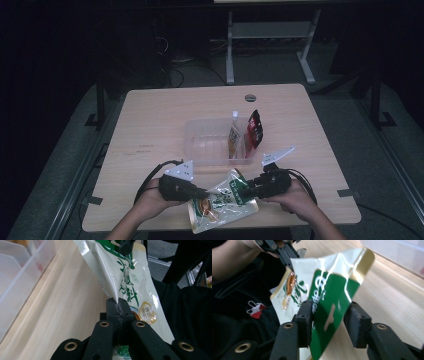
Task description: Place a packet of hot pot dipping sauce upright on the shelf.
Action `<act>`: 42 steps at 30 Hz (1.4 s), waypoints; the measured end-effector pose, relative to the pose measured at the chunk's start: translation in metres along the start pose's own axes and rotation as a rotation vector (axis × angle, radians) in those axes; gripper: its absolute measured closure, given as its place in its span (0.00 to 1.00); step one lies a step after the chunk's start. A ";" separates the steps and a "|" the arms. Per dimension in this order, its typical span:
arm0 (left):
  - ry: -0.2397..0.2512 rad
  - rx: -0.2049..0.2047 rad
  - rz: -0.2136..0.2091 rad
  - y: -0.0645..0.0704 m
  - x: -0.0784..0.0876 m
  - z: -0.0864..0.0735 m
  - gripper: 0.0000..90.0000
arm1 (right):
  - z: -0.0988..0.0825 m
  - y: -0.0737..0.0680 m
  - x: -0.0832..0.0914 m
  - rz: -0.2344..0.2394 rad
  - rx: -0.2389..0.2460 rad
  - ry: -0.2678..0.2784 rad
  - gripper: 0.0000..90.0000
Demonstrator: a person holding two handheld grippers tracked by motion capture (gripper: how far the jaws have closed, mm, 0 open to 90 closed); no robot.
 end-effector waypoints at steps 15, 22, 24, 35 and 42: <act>0.016 -0.011 0.027 -0.001 0.000 0.001 1.00 | 0.001 -0.004 -0.009 0.073 0.003 -0.023 0.80; 0.030 0.006 0.034 -0.002 0.002 -0.002 1.00 | 0.002 -0.005 -0.007 0.062 -0.001 -0.016 0.86; 0.032 0.007 0.036 -0.004 0.002 -0.003 1.00 | 0.002 -0.006 -0.007 0.053 0.007 -0.009 0.91; 0.046 -0.003 0.075 -0.009 0.007 -0.006 0.97 | 0.008 -0.010 -0.004 0.088 0.038 0.043 1.00; 0.079 0.024 0.100 -0.013 0.013 -0.007 0.81 | 0.013 -0.012 -0.004 0.107 0.066 0.077 1.00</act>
Point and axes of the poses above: each handheld gripper's, and its own axes: x roughly backward along the jaws, z roughly out of its top, y roughly to its right, the point moved 1 cm from there along -x, roughly forward along the jaws
